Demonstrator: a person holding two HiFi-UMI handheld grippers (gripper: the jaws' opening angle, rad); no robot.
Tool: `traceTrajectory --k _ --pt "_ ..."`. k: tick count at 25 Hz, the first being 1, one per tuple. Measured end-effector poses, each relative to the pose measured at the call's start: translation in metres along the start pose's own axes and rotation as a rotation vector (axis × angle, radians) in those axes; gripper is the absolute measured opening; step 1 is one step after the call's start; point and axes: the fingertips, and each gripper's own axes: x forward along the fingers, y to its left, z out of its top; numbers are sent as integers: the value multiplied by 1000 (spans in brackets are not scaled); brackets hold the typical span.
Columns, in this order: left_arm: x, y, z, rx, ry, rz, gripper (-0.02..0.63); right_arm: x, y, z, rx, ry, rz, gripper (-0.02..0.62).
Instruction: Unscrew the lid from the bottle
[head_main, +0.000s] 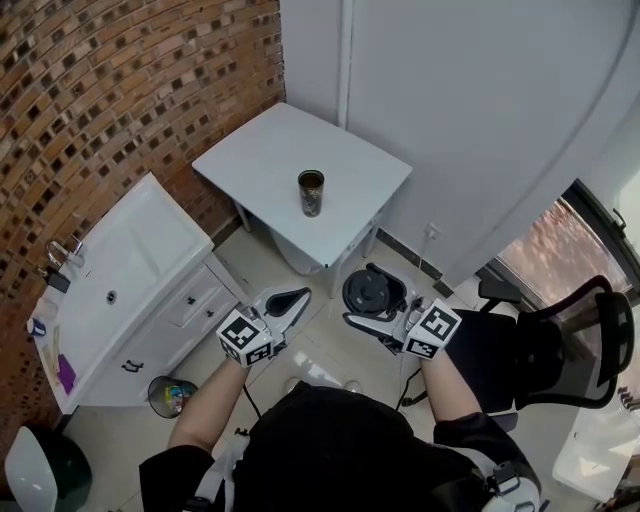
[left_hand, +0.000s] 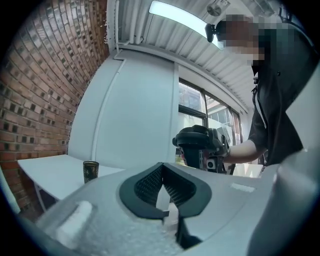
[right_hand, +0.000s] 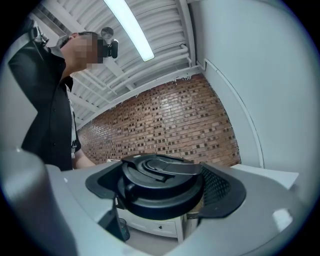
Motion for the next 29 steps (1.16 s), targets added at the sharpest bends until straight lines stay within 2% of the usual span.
traceTrajectory --k 12,16,21,29 --pt "-20 19 4 7 -3 46 3 5 -13 -1 9 -17 -6 472" --pt "-23 27 5 39 0 63 3 7 -16 2 7 -27 -11 472" --pt "-17 25 -5 75 39 33 3 8 -18 0 -3 -12 -17 472" --pt "-8 20 7 81 17 -2 3 5 -24 -1 -1 -12 -33 472"
